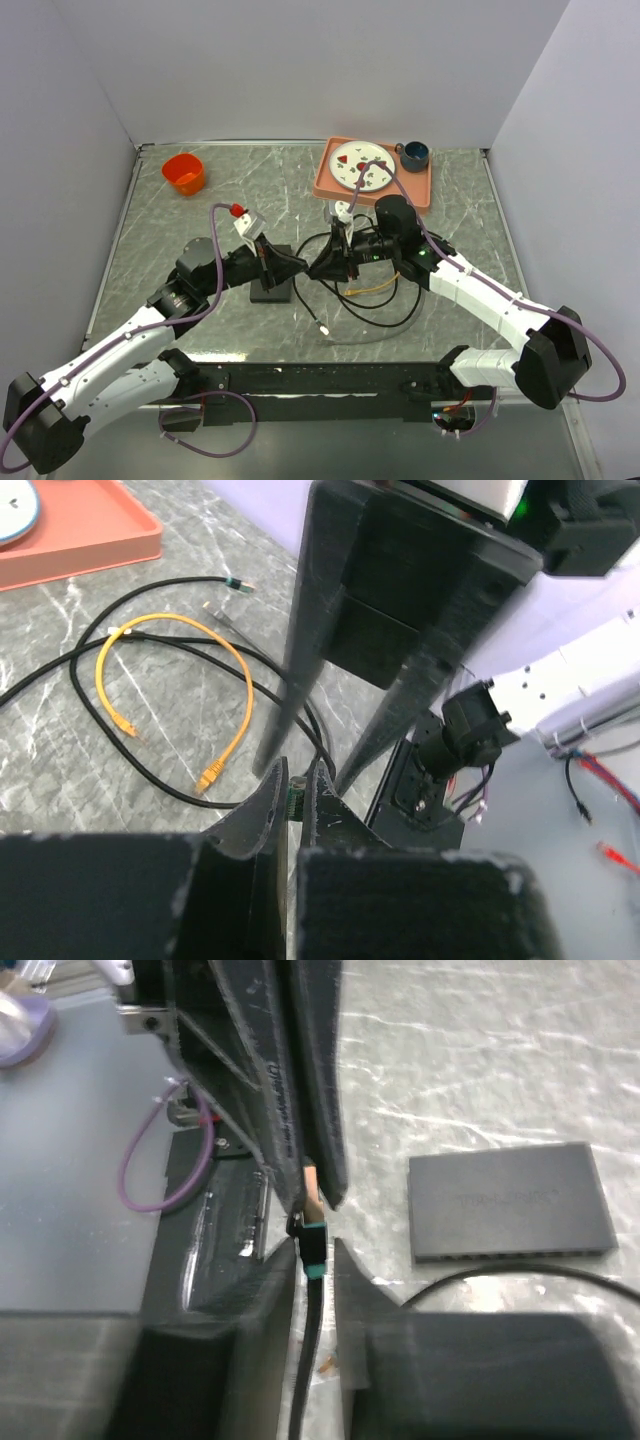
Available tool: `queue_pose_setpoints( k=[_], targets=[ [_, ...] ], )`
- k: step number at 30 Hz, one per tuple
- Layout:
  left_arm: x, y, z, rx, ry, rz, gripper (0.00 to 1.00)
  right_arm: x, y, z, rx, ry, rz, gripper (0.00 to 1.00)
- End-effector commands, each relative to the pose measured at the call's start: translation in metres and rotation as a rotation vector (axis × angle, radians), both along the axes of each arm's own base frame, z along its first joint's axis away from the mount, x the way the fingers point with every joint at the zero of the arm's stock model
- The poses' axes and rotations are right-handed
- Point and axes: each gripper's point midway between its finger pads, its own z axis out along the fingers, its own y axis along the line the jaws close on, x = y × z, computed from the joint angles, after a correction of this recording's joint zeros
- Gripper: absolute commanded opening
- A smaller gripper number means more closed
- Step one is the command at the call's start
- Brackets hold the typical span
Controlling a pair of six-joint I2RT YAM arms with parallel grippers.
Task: Insert the plug into the switch port
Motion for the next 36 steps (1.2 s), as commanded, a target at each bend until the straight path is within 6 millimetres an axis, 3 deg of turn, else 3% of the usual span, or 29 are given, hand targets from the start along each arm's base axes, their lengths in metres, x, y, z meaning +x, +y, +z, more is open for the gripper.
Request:
queue_pose_setpoints(
  k=[1, 2, 3, 4, 5, 7, 8, 9, 10, 11, 12, 14, 20, 27, 36],
  targets=[
    [0.013, 0.005, 0.028, -0.073, 0.015, 0.103, 0.01, 0.013, -0.003, 0.021, 0.033, -0.094, -0.092, 0.91],
    [0.017, 0.007, 0.03, -0.07, 0.044, 0.131, 0.01, 0.02, -0.006, 0.017, 0.02, -0.104, -0.143, 1.0],
    [0.024, 0.01, 0.033, -0.084, 0.08, 0.182, 0.01, 0.022, -0.009, 0.026, 0.041, -0.141, -0.172, 1.0],
    [0.027, 0.011, 0.033, -0.084, 0.105, 0.209, 0.01, 0.021, -0.009, 0.026, 0.038, -0.156, -0.187, 1.0],
    [0.029, 0.013, 0.037, -0.084, 0.128, 0.233, 0.01, 0.034, -0.014, 0.023, 0.008, -0.187, -0.279, 1.0],
    [0.04, 0.019, 0.038, -0.091, 0.191, 0.323, 0.01, 0.034, -0.017, 0.029, -0.011, -0.238, -0.349, 1.0],
    [0.043, 0.021, 0.049, -0.109, 0.204, 0.349, 0.01, 0.043, -0.022, 0.03, -0.025, -0.274, -0.426, 1.0],
    [0.045, 0.025, 0.038, -0.083, 0.274, 0.39, 0.01, 0.041, -0.027, 0.04, -0.005, -0.309, -0.455, 1.0],
    [0.053, 0.03, 0.036, -0.08, 0.303, 0.454, 0.01, 0.035, -0.026, 0.036, -0.01, -0.319, -0.457, 1.0],
    [0.054, 0.03, 0.042, -0.097, 0.334, 0.468, 0.01, 0.036, -0.026, 0.047, 0.025, -0.346, -0.493, 1.0],
    [0.053, 0.031, 0.036, -0.075, 0.371, 0.475, 0.01, 0.048, -0.038, 0.054, 0.018, -0.362, -0.608, 1.0],
    [0.063, 0.037, 0.035, -0.085, 0.412, 0.557, 0.01, 0.053, -0.041, 0.063, 0.03, -0.309, -0.675, 1.0],
    [0.07, 0.035, 0.032, -0.07, 0.512, 0.61, 0.01, 0.053, -0.028, 0.061, -0.002, -0.316, -0.668, 0.99],
    [0.071, 0.027, 0.032, -0.074, 0.528, 0.583, 0.01, 0.053, -0.01, 0.069, 0.071, -0.309, -0.63, 0.79],
    [0.067, 0.024, 0.037, -0.101, 0.518, 0.545, 0.01, 0.057, 0.013, 0.073, 0.084, -0.308, -0.565, 0.75]
  ],
)
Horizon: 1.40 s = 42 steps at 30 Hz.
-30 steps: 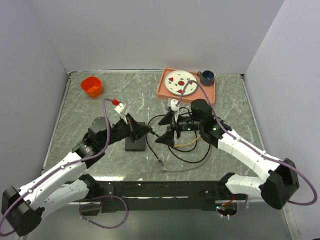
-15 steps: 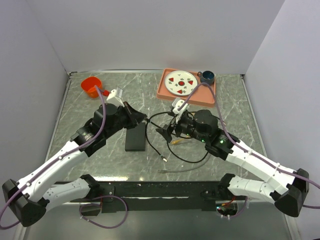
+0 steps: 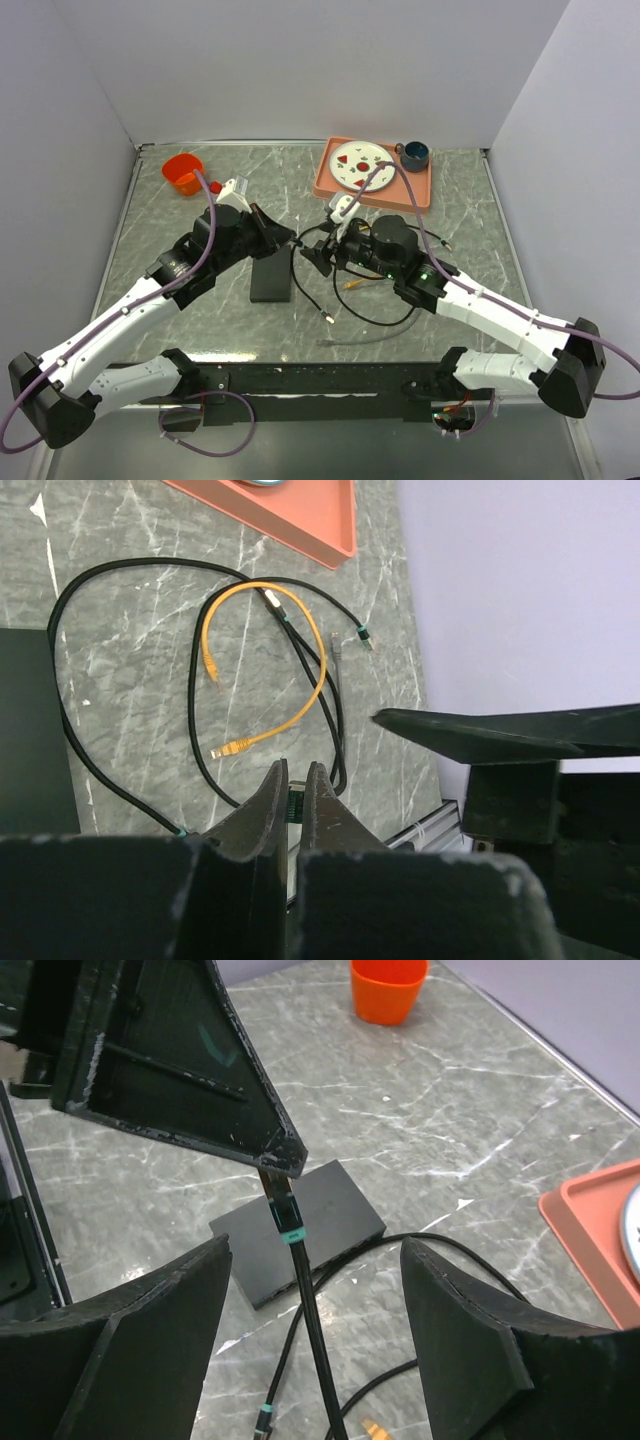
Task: Insert the plug into the switch port
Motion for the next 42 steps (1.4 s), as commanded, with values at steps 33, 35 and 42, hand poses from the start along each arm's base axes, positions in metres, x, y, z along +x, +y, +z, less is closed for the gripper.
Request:
queue_pose_setpoints(
  k=[33, 35, 42],
  targets=[
    [0.046, 0.092, -0.037, 0.305, -0.012, 0.283, 0.97, 0.014, 0.037, -0.052, -0.111, 0.121, 0.078, 0.0],
    [0.057, 0.109, -0.054, 0.289, 0.016, 0.282, 0.97, 0.007, 0.042, -0.075, -0.137, 0.183, 0.123, 0.0],
    [0.066, 0.134, -0.135, 0.292, 0.149, 0.269, 0.97, -0.023, 0.044, -0.152, -0.238, 0.383, 0.187, 0.0]
  ],
)
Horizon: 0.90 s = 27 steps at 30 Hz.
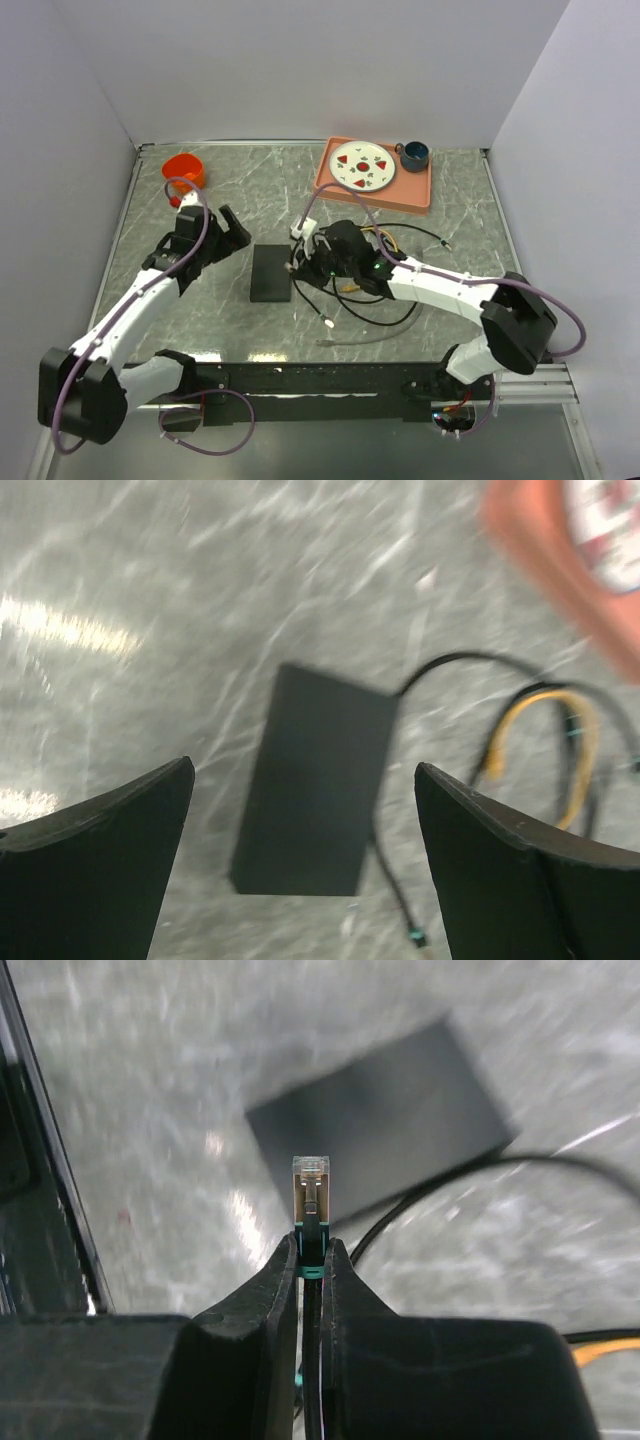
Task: Insert the plug into the switch port
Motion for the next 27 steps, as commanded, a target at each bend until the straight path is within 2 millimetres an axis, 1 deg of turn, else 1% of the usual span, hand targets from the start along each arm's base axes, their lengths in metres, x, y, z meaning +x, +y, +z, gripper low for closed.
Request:
queue_pose_setpoints(
  k=[1, 2, 3, 4, 5, 6, 7, 8, 9, 11, 12, 14, 15, 17, 19, 20, 21, 22, 24, 27],
  targets=[
    [0.005, -0.008, -0.024, -0.039, 0.019, -0.091, 0.97, -0.022, 0.001, -0.034, -0.045, 0.111, 0.038, 0.0],
    [0.008, -0.009, -0.031, -0.05, 0.033, -0.103, 0.96, -0.028, 0.001, -0.04, -0.057, 0.131, 0.048, 0.0],
    [0.007, -0.01, -0.039, -0.051, 0.047, -0.111, 0.97, -0.033, 0.0, -0.05, -0.078, 0.151, 0.053, 0.0],
    [0.009, -0.011, -0.043, -0.055, 0.057, -0.116, 0.97, -0.042, 0.003, -0.055, -0.097, 0.162, 0.068, 0.0],
    [0.009, -0.012, -0.053, -0.055, 0.084, -0.119, 0.97, -0.045, 0.005, -0.06, -0.113, 0.169, 0.073, 0.0],
    [0.011, -0.014, -0.055, -0.06, 0.085, -0.127, 0.97, -0.051, 0.002, -0.072, -0.154, 0.195, 0.071, 0.0],
    [0.013, -0.014, -0.058, -0.063, 0.092, -0.127, 0.97, -0.059, 0.004, -0.078, -0.172, 0.198, 0.087, 0.0],
    [0.013, -0.015, -0.065, -0.061, 0.112, -0.13, 0.97, -0.061, 0.003, -0.084, -0.19, 0.203, 0.086, 0.0],
    [0.015, -0.016, -0.067, -0.062, 0.112, -0.134, 0.97, -0.065, 0.001, -0.094, -0.208, 0.239, 0.07, 0.0],
    [0.016, -0.016, -0.073, -0.058, 0.12, -0.139, 0.97, -0.069, -0.001, -0.102, -0.228, 0.256, 0.069, 0.0],
    [0.016, -0.016, -0.075, -0.056, 0.121, -0.141, 0.97, -0.072, -0.003, -0.111, -0.249, 0.272, 0.073, 0.0],
    [0.017, -0.017, -0.077, -0.053, 0.123, -0.145, 0.97, -0.072, -0.003, -0.118, -0.27, 0.28, 0.073, 0.0],
    [0.018, -0.017, -0.077, -0.051, 0.121, -0.147, 0.97, -0.073, -0.005, -0.125, -0.29, 0.291, 0.073, 0.0],
    [0.019, -0.017, -0.079, -0.048, 0.128, -0.156, 0.97, -0.073, -0.003, -0.13, -0.302, 0.302, 0.074, 0.0],
    [0.02, -0.019, -0.078, -0.045, 0.129, -0.174, 0.97, -0.073, -0.007, -0.142, -0.349, 0.335, 0.057, 0.0],
    [0.019, -0.022, -0.08, -0.049, 0.137, -0.192, 0.97, -0.067, -0.003, -0.14, -0.355, 0.324, 0.041, 0.0],
    [0.019, -0.023, -0.079, -0.04, 0.133, -0.211, 0.97, -0.065, -0.005, -0.147, -0.379, 0.342, 0.02, 0.0],
    [0.019, -0.024, -0.079, -0.037, 0.133, -0.225, 0.97, -0.062, -0.005, -0.149, -0.394, 0.342, 0.004, 0.0],
    [0.019, -0.026, -0.08, -0.031, 0.13, -0.256, 0.97, -0.052, -0.009, -0.151, -0.439, 0.331, -0.051, 0.0],
    [0.018, -0.034, -0.084, -0.049, 0.133, -0.302, 0.97, -0.038, -0.017, -0.15, -0.45, 0.349, -0.115, 0.0]
  ],
)
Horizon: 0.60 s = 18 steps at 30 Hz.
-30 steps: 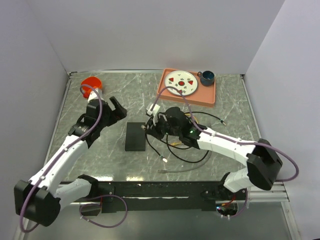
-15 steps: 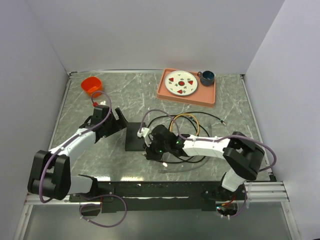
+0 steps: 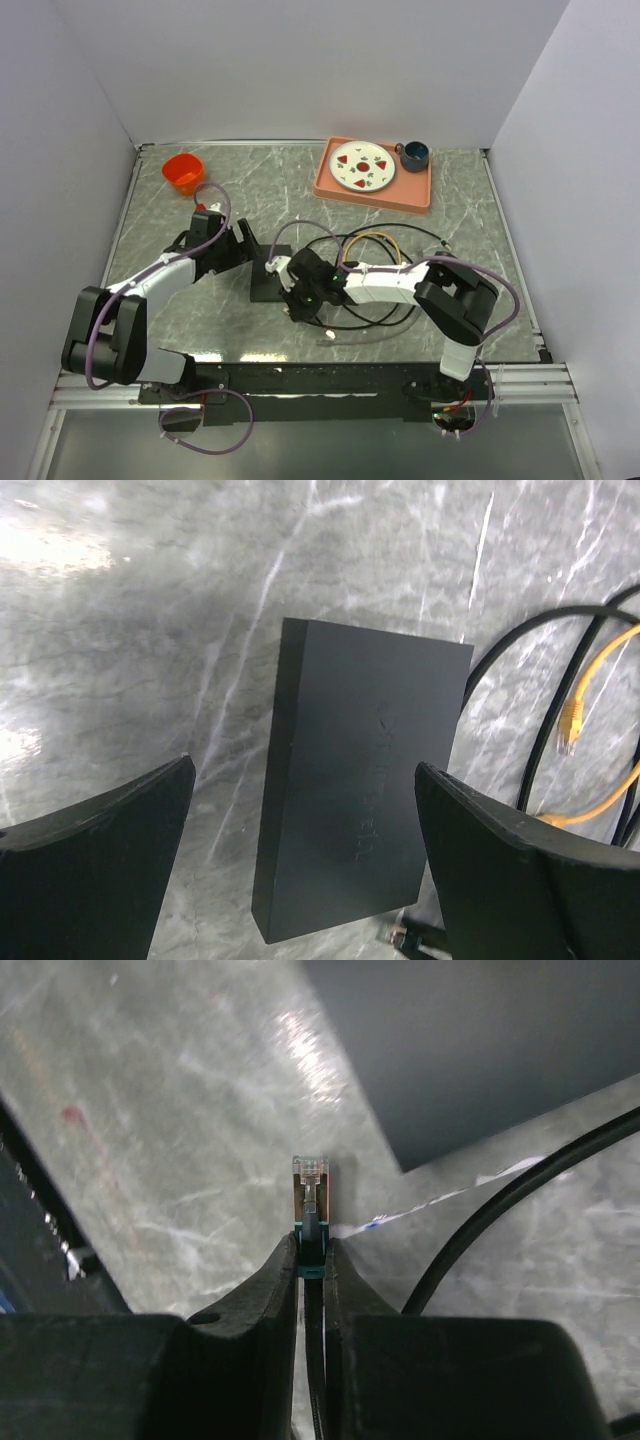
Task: Insert the plug into the switch port
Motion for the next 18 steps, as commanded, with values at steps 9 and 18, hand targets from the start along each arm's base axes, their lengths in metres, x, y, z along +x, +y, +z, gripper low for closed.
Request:
queue_pose_setpoints(
  k=[9, 18],
  targets=[
    [0.025, -0.032, 0.007, -0.074, -0.095, -0.171, 0.98, 0.045, -0.073, -0.022, -0.126, 0.055, -0.27, 0.0],
    [0.058, -0.07, -0.005, -0.027, -0.113, -0.272, 0.99, 0.045, -0.072, -0.02, -0.125, 0.047, -0.254, 0.0]
  ],
)
